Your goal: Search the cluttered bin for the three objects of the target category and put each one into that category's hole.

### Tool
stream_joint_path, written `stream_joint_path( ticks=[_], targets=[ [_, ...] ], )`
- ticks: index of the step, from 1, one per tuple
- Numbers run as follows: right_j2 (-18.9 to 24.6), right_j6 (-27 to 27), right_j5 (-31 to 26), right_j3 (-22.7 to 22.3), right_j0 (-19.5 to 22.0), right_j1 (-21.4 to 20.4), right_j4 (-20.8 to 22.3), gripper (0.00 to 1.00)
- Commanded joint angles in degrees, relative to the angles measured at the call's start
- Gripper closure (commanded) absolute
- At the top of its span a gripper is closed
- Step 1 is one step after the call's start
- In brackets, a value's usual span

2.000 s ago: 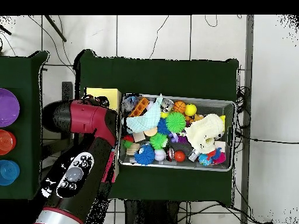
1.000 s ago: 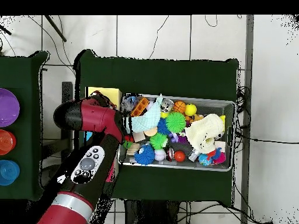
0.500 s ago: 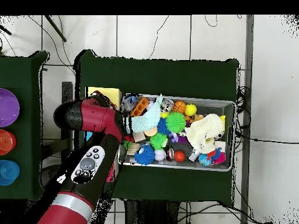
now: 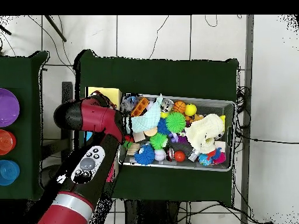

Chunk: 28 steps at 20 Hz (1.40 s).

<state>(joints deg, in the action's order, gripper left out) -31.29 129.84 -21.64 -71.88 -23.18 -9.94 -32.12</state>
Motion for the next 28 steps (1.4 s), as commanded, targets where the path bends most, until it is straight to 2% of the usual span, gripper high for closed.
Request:
stream_joint_path(
  ticks=[1, 6, 18, 28],
  targets=[
    [9.19, 13.61, 7.16, 2.09, 4.4, 12.08, -3.65, 0.0],
    [10.81, 12.57, 4.32, 1.95, 5.39, 11.27, -3.68, 0.0],
    [7.47, 14.96, -2.86, 2.51, 3.77, 10.48, -3.92, 0.0],
    [6.88, 15.73, -4.94, 1.78, 3.12, 9.51, -3.92, 0.0]
  ],
)
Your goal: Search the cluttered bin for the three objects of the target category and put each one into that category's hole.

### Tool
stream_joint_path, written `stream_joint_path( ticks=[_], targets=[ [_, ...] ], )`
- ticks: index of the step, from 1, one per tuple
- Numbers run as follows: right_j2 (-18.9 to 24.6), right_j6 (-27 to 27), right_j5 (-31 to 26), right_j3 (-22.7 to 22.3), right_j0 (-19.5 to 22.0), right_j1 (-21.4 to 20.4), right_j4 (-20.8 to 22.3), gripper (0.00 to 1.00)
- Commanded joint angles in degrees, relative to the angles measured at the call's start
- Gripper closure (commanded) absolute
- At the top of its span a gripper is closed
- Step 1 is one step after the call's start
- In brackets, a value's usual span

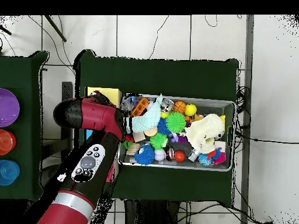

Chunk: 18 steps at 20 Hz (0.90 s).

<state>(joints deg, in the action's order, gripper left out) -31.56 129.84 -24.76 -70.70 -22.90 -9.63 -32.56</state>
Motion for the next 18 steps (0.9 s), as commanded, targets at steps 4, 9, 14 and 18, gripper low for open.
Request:
stream_joint_path(
  ticks=[4, 9, 14, 18],
  targets=[
    [7.15, 15.45, -2.26, 0.01, 2.82, 8.62, -3.36, 0.0],
    [7.17, 14.64, -3.5, -1.14, 2.96, 7.15, -2.86, 0.0],
    [6.99, 14.16, -4.69, -1.4, 3.14, 6.43, -2.5, 0.0],
    [7.05, 13.7, -5.57, -2.0, 3.28, 5.45, -2.26, 0.0]
  ],
)
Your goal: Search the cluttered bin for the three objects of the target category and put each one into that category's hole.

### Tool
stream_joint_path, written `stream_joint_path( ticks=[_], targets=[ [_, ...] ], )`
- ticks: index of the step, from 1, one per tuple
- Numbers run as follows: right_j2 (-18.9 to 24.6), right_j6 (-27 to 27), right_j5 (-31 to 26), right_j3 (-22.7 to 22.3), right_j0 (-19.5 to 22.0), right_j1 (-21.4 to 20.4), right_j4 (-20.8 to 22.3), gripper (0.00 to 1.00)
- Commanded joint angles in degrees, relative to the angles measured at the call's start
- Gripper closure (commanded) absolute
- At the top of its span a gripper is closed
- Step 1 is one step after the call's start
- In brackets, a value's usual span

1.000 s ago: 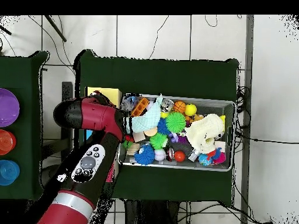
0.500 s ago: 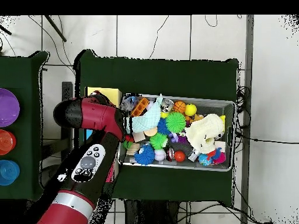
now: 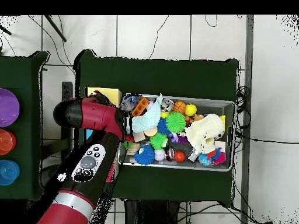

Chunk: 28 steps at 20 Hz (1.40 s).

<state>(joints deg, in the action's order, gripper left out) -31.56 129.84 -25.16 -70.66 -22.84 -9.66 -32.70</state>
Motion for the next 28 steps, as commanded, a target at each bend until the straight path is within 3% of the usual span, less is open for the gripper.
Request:
stream_joint_path(
  ticks=[1, 13, 14, 28],
  targets=[
    [7.04, 13.63, -5.21, -2.1, 3.24, 5.4, -2.08, 0.0],
    [7.05, 12.14, -7.18, -1.73, 3.76, 4.87, -1.21, 0.0],
    [6.64, 13.23, -5.6, -2.22, 3.39, 4.86, -1.71, 1.0],
    [6.9, 12.18, -8.54, -2.06, 4.05, 3.38, -1.26, 1.0]
  ],
)
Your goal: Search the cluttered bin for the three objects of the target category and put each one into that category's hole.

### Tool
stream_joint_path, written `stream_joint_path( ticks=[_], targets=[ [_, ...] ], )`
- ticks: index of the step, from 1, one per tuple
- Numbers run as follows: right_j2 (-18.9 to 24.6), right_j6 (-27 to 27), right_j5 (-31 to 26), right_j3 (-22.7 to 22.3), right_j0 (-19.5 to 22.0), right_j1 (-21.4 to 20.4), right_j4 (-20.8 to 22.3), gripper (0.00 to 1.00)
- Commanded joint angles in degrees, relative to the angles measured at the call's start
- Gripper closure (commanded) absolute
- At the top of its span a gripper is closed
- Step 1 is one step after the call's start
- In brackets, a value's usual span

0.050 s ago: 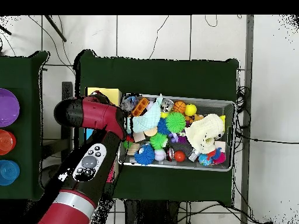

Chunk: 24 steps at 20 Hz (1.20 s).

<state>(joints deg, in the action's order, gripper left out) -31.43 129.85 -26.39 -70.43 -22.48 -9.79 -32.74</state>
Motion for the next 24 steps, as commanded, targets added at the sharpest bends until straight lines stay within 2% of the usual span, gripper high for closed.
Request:
stream_joint_path(
  ticks=[1, 19, 24],
  targets=[
    [6.77, 12.14, -7.52, -2.3, 3.72, 3.42, -1.21, 1.0],
    [5.51, 12.67, -12.76, -3.16, 2.77, 0.94, -0.55, 1.0],
    [4.38, 12.57, -16.03, -4.53, 2.06, -2.36, 0.0, 1.0]
  ],
)
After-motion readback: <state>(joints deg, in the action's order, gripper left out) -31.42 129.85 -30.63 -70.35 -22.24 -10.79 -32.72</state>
